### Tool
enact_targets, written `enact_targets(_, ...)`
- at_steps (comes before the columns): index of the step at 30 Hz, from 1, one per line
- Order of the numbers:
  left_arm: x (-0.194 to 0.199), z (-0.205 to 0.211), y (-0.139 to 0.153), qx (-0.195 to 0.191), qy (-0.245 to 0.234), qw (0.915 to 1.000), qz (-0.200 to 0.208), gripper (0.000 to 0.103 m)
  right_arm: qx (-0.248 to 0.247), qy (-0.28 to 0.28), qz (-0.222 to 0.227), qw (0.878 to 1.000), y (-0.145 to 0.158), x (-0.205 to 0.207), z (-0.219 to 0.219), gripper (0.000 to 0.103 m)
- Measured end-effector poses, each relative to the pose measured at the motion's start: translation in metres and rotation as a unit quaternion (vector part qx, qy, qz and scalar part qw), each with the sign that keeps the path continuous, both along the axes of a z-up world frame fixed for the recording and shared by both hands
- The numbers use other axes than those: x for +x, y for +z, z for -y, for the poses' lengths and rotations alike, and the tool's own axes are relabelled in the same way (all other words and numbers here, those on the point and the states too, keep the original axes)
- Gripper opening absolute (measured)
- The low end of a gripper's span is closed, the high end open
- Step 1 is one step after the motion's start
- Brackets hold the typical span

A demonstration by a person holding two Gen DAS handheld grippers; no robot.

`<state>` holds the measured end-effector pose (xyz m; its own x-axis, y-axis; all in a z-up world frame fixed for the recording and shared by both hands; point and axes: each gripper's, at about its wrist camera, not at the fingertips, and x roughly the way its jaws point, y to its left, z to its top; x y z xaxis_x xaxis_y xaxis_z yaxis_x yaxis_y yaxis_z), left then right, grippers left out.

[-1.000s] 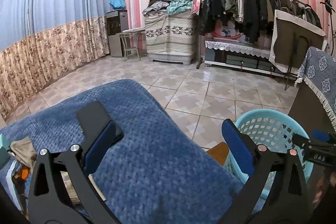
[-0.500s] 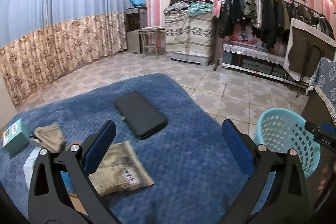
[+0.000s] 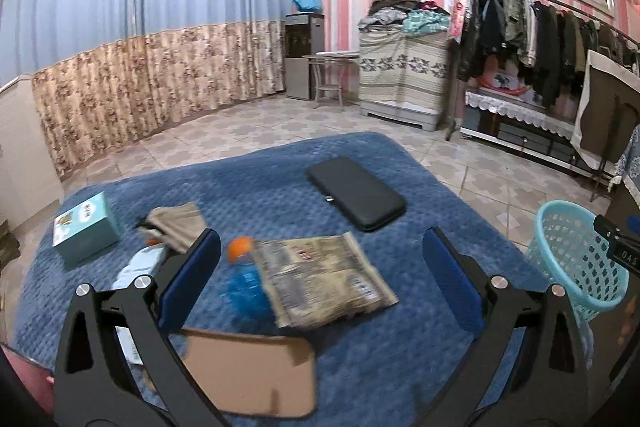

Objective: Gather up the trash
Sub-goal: 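Move both tools back toward the remaining rug items, then grasp the white barcode paper card with the left tool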

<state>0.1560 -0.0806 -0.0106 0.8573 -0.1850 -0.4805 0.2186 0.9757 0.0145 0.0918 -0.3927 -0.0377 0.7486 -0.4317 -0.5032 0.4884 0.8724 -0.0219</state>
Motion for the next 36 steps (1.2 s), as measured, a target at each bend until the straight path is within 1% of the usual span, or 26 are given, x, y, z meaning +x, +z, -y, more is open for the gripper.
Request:
enact_targets(3,-0.005,-0.017,-0.002,-0.001,0.013,0.9999,-0.002,0.098,-0.011,0.024,0.001,1.000,0.002,0.002,-0.020,0.094)
enact_targets(7,-0.010,-0.040,-0.004,-0.001,0.030,0.9995,-0.001,0.098,0.004,0.053,0.009,0.999,0.003,0.003,-0.040,0.095)
enact_targets(11,-0.016,-0.059,-0.003,-0.004,0.045,0.9990,0.001,0.098,-0.005,0.073,0.007,0.997,0.002,0.008,-0.062,0.095)
enact_targets(16,-0.021,-0.084,-0.006,-0.007,0.065,0.9979,-0.001,0.098,0.002,0.097,0.004,0.995,-0.001,0.014,-0.083,0.095)
enact_targets(20,-0.021,-0.104,-0.012,-0.011,0.083,0.9964,-0.007,0.098,-0.004,0.113,-0.006,0.994,-0.006,0.022,-0.101,0.095)
enact_targets(23,-0.022,-0.115,-0.018,-0.015,0.093,0.9955,-0.014,0.098,-0.003,0.124,-0.013,0.992,-0.008,0.027,-0.107,0.095)
enact_targets(26,-0.023,-0.125,-0.023,-0.008,0.102,0.9947,-0.012,0.098,0.008,0.131,-0.012,0.991,-0.009,0.030,-0.113,0.099)
enact_targets(28,-0.023,-0.130,-0.027,-0.005,0.107,0.9941,-0.014,0.098,0.012,0.135,-0.012,0.991,-0.011,0.032,-0.118,0.099)
enact_targets(31,-0.023,-0.138,-0.037,-0.007,0.115,0.9931,-0.025,0.098,0.011,0.138,-0.019,0.990,-0.013,0.037,-0.127,0.099)
enact_targets(33,-0.022,-0.142,-0.044,-0.001,0.120,0.9923,-0.032,0.098,0.011,0.145,-0.024,0.989,-0.015,0.042,-0.134,0.099)
enact_targets(36,-0.020,-0.151,-0.053,0.006,0.127,0.9912,-0.038,0.098,-0.003,0.154,-0.036,0.987,-0.020,0.047,-0.145,0.099)
